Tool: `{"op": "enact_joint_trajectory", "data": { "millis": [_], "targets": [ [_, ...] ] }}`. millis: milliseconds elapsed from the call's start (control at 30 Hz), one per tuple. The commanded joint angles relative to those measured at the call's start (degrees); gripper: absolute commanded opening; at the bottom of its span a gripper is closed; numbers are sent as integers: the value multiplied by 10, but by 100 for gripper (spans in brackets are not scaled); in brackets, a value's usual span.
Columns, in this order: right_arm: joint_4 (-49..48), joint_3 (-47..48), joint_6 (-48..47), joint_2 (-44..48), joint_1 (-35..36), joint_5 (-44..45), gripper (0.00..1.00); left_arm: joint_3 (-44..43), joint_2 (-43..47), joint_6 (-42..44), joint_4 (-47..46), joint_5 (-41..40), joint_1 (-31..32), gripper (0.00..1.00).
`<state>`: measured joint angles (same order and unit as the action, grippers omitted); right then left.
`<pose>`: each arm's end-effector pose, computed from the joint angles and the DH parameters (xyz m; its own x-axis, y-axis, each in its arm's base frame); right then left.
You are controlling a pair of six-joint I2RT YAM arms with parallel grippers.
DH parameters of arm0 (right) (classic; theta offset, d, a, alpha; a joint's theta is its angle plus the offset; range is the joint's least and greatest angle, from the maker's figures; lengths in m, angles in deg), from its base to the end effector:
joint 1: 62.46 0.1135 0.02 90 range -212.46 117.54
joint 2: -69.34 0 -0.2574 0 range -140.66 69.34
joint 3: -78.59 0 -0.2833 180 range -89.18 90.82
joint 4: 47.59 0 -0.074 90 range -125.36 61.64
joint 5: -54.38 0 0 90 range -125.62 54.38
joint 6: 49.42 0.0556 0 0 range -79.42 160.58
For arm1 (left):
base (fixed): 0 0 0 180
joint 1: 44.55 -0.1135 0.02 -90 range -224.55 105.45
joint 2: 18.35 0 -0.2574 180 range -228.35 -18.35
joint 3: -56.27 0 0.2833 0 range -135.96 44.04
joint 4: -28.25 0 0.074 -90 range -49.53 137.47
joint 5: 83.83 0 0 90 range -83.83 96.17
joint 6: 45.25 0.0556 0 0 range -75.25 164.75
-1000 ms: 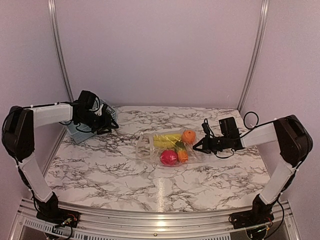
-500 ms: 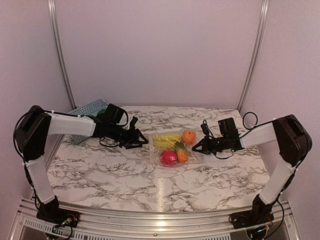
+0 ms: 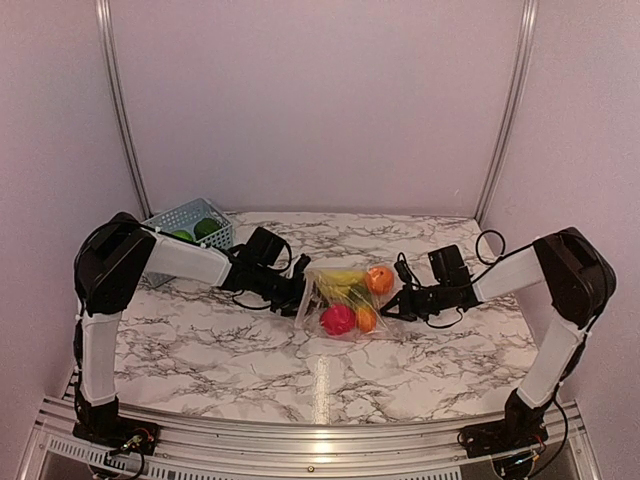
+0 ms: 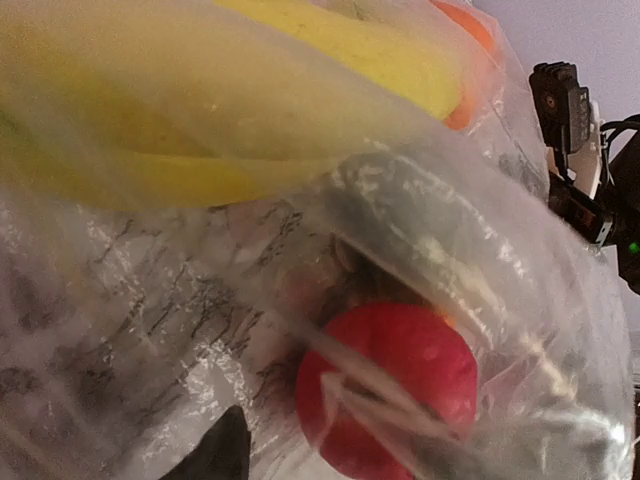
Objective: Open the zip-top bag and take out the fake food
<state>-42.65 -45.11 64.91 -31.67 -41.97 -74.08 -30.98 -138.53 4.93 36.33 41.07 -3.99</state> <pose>0.3126 0.1537 0.0773 -0.9188 0.0010 -0.3947 -0.2994 0.6498 0.6987 0.3420 -0.3346 0.1035 -0.9345 0.1085 -0.3392 0.3423 0.5362 -0.7716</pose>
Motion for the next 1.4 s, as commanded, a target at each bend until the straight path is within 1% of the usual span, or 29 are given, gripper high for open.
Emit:
{"op": "enact_joint_trajectory", "data": {
  "millis": [0,100,167,267,333,400,467,533,567,833,900,967,1133,1200,1367],
  "targets": [
    [-9,-5,-6,-11,15,2,0,-23,-14,-3,-37,32,18,61],
    [-13,-7,-2,-12,18,3,0,-25,-11,3,-43,45,27,72],
    [-15,-8,0,-12,20,3,0,-30,-9,15,-34,51,32,77],
    [-19,-8,4,-11,22,2,0,-32,-3,39,-17,59,39,85],
    [-21,-11,9,-9,24,2,0,-33,-3,54,-1,56,42,87],
    [-26,-12,11,-8,25,1,0,-41,-10,75,27,43,46,90],
    [-27,-13,12,-8,26,2,0,-57,-20,102,74,18,50,92],
    [-30,-17,15,-7,26,2,0,-73,-31,133,119,-10,56,98],
    [-32,-18,16,-7,26,1,0,-76,-34,143,136,-23,58,99],
    [-32,-23,20,-2,26,2,0,-82,-48,172,171,-93,69,98],
    [-31,-23,19,-1,26,3,0,-82,-46,176,176,-104,68,93],
    [-30,-22,18,0,26,3,0,-75,-35,173,178,-119,68,84],
    [-28,-21,19,2,27,5,0,-26,28,156,148,-137,47,69],
    [-30,-23,21,3,25,6,0,-10,56,150,141,-137,33,67],
    [-41,-28,32,9,21,-1,0,38,108,153,123,-118,7,68]
  ]
}}
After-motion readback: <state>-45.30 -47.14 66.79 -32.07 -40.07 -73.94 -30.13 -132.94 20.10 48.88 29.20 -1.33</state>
